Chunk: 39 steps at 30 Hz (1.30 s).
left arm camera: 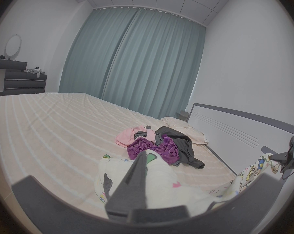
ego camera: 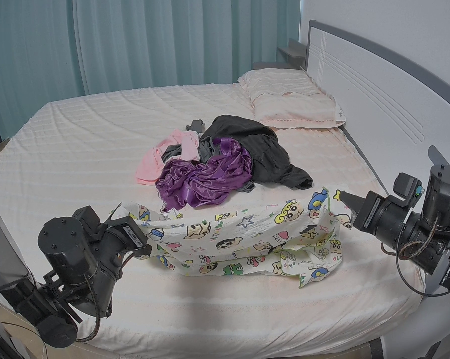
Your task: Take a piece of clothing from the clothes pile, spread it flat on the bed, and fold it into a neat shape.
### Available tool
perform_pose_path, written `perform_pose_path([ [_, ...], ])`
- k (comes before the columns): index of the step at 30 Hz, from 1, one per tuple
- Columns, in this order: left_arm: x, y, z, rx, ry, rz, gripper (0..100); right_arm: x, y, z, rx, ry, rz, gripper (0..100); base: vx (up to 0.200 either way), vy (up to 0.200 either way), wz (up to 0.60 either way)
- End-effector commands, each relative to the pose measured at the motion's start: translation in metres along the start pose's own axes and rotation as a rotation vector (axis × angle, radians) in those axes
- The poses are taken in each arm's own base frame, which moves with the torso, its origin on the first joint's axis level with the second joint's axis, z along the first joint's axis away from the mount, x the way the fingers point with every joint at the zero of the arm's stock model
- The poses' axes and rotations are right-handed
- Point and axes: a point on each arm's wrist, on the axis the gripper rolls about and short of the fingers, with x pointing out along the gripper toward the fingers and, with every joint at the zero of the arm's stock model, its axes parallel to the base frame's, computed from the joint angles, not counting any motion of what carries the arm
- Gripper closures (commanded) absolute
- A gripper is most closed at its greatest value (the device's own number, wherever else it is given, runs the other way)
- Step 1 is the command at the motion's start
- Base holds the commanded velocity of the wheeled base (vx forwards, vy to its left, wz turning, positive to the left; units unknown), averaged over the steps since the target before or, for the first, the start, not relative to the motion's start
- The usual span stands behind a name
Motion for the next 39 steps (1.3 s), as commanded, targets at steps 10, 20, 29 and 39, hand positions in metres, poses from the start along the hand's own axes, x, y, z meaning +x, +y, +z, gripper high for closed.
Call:
perform_pose_path([
  [10,0.0025,-0.0014,0.0004,-0.013,-0.014,-0.003,100,0.0004,0.0015,0.002,0.002,-0.008,0.006,100,0.0,0.2,0.0],
  [20,0.0003,-0.002,0.0069,-0.018,-0.034,-0.01,100,-0.0047,0.0017,0.0055,0.005,-0.026,0.008,100,0.0,0.2,0.0],
  [29,0.0007,-0.0022,0.0053,-0.014,-0.028,-0.01,100,-0.0049,0.0007,0.0086,0.008,-0.038,0.005,100,0.0,0.2,0.0],
  [39,0.0005,-0.0026,0.0052,-0.013,-0.028,-0.011,100,-0.0046,0.0007,0.0083,0.008,-0.036,0.006,100,0.0,0.2,0.0],
])
